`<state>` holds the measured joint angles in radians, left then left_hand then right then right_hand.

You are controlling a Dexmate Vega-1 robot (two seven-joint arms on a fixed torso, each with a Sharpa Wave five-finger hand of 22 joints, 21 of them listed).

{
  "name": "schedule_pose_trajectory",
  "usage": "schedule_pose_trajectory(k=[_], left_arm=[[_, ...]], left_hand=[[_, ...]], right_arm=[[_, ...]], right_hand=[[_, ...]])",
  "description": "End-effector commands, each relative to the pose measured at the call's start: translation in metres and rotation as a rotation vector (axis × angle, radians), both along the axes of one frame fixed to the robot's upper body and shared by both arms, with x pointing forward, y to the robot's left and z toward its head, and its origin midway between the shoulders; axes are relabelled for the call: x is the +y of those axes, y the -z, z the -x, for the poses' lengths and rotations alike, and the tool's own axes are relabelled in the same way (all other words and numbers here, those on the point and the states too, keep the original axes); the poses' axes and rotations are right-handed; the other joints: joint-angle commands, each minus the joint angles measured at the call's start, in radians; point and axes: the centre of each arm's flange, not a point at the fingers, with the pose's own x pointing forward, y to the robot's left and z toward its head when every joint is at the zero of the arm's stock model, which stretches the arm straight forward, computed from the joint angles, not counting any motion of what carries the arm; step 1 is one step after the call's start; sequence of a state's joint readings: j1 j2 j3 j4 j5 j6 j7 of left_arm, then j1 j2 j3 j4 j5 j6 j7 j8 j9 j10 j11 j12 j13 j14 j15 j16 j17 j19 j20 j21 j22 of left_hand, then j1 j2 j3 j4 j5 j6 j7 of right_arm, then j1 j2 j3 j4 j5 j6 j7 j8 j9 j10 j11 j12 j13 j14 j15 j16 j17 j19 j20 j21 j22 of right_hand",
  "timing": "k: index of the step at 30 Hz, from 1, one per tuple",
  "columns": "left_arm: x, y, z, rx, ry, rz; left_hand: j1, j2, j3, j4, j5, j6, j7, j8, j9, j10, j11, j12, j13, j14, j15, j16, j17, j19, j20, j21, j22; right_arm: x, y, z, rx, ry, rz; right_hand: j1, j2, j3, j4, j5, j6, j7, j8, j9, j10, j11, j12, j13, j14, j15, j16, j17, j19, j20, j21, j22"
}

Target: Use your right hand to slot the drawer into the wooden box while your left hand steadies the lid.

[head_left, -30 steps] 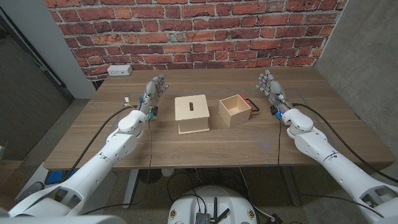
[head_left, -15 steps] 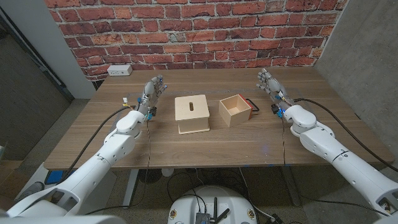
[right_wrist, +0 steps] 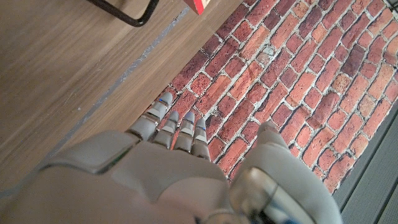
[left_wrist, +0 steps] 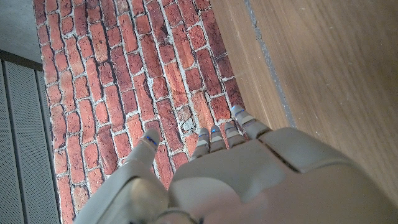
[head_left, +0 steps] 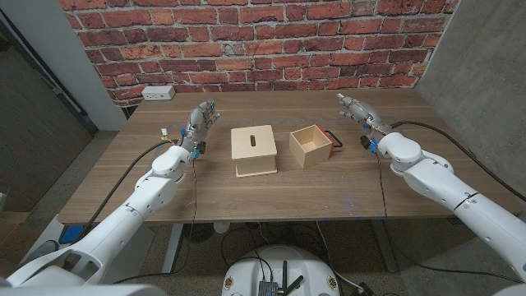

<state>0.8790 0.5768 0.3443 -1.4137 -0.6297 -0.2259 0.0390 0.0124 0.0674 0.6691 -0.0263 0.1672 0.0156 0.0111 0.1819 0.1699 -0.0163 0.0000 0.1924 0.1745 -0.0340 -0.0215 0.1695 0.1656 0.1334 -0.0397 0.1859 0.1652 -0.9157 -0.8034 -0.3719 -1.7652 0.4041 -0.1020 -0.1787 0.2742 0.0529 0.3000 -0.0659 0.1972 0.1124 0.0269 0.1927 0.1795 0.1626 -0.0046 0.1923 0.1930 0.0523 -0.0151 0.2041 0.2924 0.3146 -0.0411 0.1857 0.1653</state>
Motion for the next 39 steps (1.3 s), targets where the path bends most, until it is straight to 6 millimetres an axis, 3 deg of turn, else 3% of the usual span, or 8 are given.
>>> schedule_pose_trajectory(k=[1, 12, 18, 25, 39], left_arm=[[0.000, -0.004, -0.002, -0.003, -0.007, -0.004], [-0.002, -0.007, -0.003, -0.008, -0.019, 0.005], [-0.004, -0.008, -0.005, -0.001, -0.027, 0.000], [-0.005, -0.008, -0.004, -0.001, -0.032, 0.007], [-0.003, -0.006, 0.000, 0.014, -0.048, 0.000]], left_hand=[[0.001, 0.043, 0.000, -0.003, 0.006, 0.012, 0.002, 0.003, 0.005, 0.000, -0.003, 0.005, 0.005, 0.000, -0.003, 0.008, 0.004, 0.009, -0.076, 0.006, 0.005], [0.001, 0.043, -0.001, -0.004, 0.006, 0.020, -0.001, 0.005, 0.005, 0.006, -0.004, 0.006, 0.005, 0.007, -0.005, 0.010, 0.004, 0.013, -0.074, 0.007, 0.005], [0.001, 0.044, -0.001, -0.004, 0.006, 0.024, -0.001, 0.006, 0.005, 0.008, -0.005, 0.006, 0.005, 0.010, -0.005, 0.010, 0.003, 0.014, -0.074, 0.007, 0.005], [0.001, 0.045, -0.002, -0.004, 0.006, 0.028, -0.001, 0.006, 0.005, 0.013, -0.008, 0.008, 0.005, 0.013, -0.006, 0.010, 0.004, 0.014, -0.074, 0.007, 0.005], [0.000, 0.047, -0.002, -0.003, 0.006, 0.031, -0.001, 0.006, 0.005, 0.017, -0.008, 0.008, 0.005, 0.017, -0.005, 0.010, 0.004, 0.017, -0.073, 0.007, 0.005]], right_arm=[[0.005, -0.014, 0.015, 0.041, 0.100, 0.179], [0.012, -0.022, 0.025, 0.051, 0.173, 0.301], [0.016, -0.028, 0.030, 0.073, 0.210, 0.374], [0.021, -0.035, 0.033, 0.111, 0.231, 0.458], [0.040, -0.046, 0.036, 0.194, 0.270, 0.607]], right_hand=[[0.021, -0.005, 0.004, -0.020, -0.007, -0.006, 0.010, 0.002, 0.005, 0.007, 0.008, 0.010, 0.004, 0.019, 0.007, 0.008, -0.001, 0.015, 0.006, 0.011, 0.002], [0.055, -0.015, 0.013, -0.060, -0.010, -0.033, 0.038, -0.002, 0.007, 0.024, 0.031, 0.018, 0.010, 0.063, 0.027, 0.027, -0.005, 0.039, 0.040, 0.014, 0.003], [0.084, -0.025, 0.021, -0.088, -0.005, -0.024, 0.061, 0.009, 0.010, 0.040, 0.050, 0.026, 0.019, 0.097, 0.049, 0.042, -0.003, 0.039, 0.075, 0.010, 0.005], [0.120, -0.037, 0.031, -0.108, 0.007, -0.008, 0.089, 0.019, 0.012, 0.052, 0.066, 0.033, 0.028, 0.119, 0.060, 0.052, 0.000, 0.041, 0.096, 0.008, 0.005], [0.160, -0.072, 0.037, -0.111, 0.028, 0.044, 0.124, 0.045, 0.021, 0.084, 0.083, 0.050, 0.046, 0.145, 0.082, 0.066, 0.009, 0.043, 0.135, 0.008, 0.006]])
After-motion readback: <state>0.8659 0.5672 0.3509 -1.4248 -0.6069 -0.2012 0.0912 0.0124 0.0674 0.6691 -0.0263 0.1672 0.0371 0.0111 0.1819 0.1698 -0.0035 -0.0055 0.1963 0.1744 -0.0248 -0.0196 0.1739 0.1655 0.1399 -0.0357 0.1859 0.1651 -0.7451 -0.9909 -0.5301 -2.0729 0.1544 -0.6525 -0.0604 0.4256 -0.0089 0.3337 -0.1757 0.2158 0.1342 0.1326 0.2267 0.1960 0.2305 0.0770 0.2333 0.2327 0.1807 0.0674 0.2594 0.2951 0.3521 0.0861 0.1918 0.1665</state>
